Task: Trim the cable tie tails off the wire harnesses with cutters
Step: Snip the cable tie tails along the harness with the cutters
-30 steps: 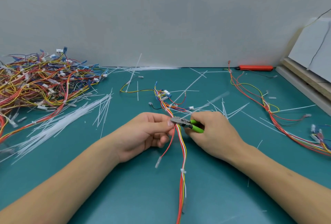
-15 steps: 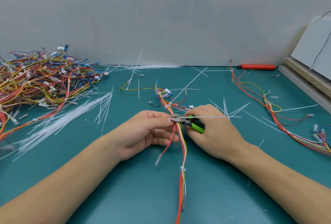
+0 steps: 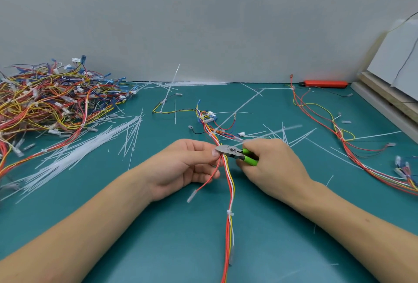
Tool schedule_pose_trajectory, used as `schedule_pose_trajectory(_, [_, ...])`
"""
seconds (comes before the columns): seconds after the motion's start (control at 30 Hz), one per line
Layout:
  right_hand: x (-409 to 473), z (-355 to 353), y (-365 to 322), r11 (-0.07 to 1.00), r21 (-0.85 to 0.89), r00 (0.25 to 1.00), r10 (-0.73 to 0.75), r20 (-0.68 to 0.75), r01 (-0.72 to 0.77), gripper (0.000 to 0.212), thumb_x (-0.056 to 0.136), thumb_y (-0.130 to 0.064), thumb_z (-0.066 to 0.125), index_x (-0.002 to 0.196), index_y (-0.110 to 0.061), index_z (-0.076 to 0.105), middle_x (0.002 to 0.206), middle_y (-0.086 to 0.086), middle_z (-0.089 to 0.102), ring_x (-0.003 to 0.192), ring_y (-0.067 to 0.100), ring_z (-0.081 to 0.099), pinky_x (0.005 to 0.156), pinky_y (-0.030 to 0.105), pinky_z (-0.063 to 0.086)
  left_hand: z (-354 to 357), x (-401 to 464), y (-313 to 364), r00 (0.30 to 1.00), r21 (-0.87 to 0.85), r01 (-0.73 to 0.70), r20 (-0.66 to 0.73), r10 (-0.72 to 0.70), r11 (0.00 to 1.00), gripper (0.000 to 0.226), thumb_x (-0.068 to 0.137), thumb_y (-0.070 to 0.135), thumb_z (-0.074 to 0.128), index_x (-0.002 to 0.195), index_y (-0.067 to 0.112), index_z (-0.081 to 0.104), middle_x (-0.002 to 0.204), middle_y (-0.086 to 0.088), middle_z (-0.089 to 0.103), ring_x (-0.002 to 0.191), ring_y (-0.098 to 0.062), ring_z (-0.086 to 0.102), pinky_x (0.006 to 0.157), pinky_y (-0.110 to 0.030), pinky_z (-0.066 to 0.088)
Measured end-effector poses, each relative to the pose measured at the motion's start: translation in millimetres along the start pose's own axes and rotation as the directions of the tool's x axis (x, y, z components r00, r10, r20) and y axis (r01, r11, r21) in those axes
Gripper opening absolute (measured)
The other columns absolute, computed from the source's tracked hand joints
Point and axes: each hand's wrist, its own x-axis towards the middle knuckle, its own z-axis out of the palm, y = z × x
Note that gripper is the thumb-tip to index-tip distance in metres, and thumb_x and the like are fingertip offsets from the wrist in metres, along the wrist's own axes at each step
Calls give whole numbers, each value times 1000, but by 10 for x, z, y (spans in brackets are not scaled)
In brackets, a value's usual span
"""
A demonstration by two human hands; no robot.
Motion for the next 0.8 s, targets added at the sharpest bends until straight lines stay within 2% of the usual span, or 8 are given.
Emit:
schedule_pose_trajectory(0.17, [28, -26, -31, 998, 52, 998, -35, 55, 32, 20, 82, -36, 57, 68, -28, 46, 68, -10, 50, 74, 17, 49, 69, 40, 47, -8, 2, -17, 1000, -11, -15, 2, 15, 1000, 13, 87, 20, 75, 96, 11, 76, 88, -5, 73, 68, -14, 68, 63, -22, 55])
schedule_pose_trajectory(0.27, [17, -27, -24, 991, 112, 995, -76, 62, 69, 4, 86, -29, 66, 90, -28, 66, 88, -11, 65, 92, 18, 57, 86, 37, 49, -16, 12, -24, 1000, -11, -11, -5, 11, 1000, 11, 86, 18, 73, 95, 12, 77, 85, -4, 72, 67, -14, 67, 60, -21, 54])
schedule_pose_trajectory(0.3, [10, -28, -24, 991, 118, 996, -76, 48, 70, 13, 86, -29, 66, 98, -25, 69, 93, -10, 67, 95, 18, 58, 88, 36, 49, -18, 15, -26, 1000, -8, -12, -6, 12, 1000, 10, 86, 18, 73, 94, 12, 76, 84, -4, 71, 66, -14, 67, 60, -21, 53])
schedule_pose_trajectory(0.43, [1, -27, -32, 994, 83, 996, -79, 27, 77, 22, 82, -30, 63, 101, -22, 71, 88, -7, 63, 89, 20, 55, 85, 38, 47, -14, 22, -24, 1000, 24, -14, -13, 14, 1000, 12, 88, 22, 73, 91, 10, 73, 85, -6, 68, 65, -14, 65, 59, -22, 52])
schedule_pose_trajectory(0.57, [17, -20, -39, 997, 58, 998, -56, 18, 55, 27, 81, -30, 59, 103, -19, 71, 90, -5, 66, 93, 26, 57, 86, 42, 49, -15, 23, -18, 1000, 36, -10, -9, 11, 999, 14, 89, 24, 72, 88, 10, 71, 86, -7, 68, 64, -13, 66, 58, -21, 53])
schedule_pose_trajectory(0.67, [30, -30, -55, 996, 63, 997, -64, 30, 62, 16, 80, -28, 56, 89, -20, 66, 81, -7, 60, 87, 24, 55, 81, 41, 49, -8, 26, -19, 1000, 33, -16, -8, 16, 999, 15, 90, 24, 72, 88, 9, 71, 84, -7, 67, 64, -13, 65, 58, -21, 53])
schedule_pose_trajectory(0.73, [40, -41, -57, 995, 66, 996, -82, 24, 80, 4, 79, -26, 55, 75, -26, 52, 71, -12, 50, 78, 20, 49, 74, 40, 46, -9, 23, -20, 1000, 25, -19, -9, 19, 1000, 16, 90, 24, 73, 89, 8, 70, 83, -7, 67, 63, -13, 65, 59, -21, 54])
schedule_pose_trajectory(0.8, [35, -50, -62, 993, 86, 996, -85, 17, 83, 15, 79, -27, 55, 70, -29, 44, 66, -11, 45, 72, 17, 45, 67, 38, 42, -9, 17, -18, 1000, 22, -23, -3, 23, 999, 17, 91, 24, 73, 90, 7, 69, 82, -6, 67, 64, -12, 65, 59, -20, 54])
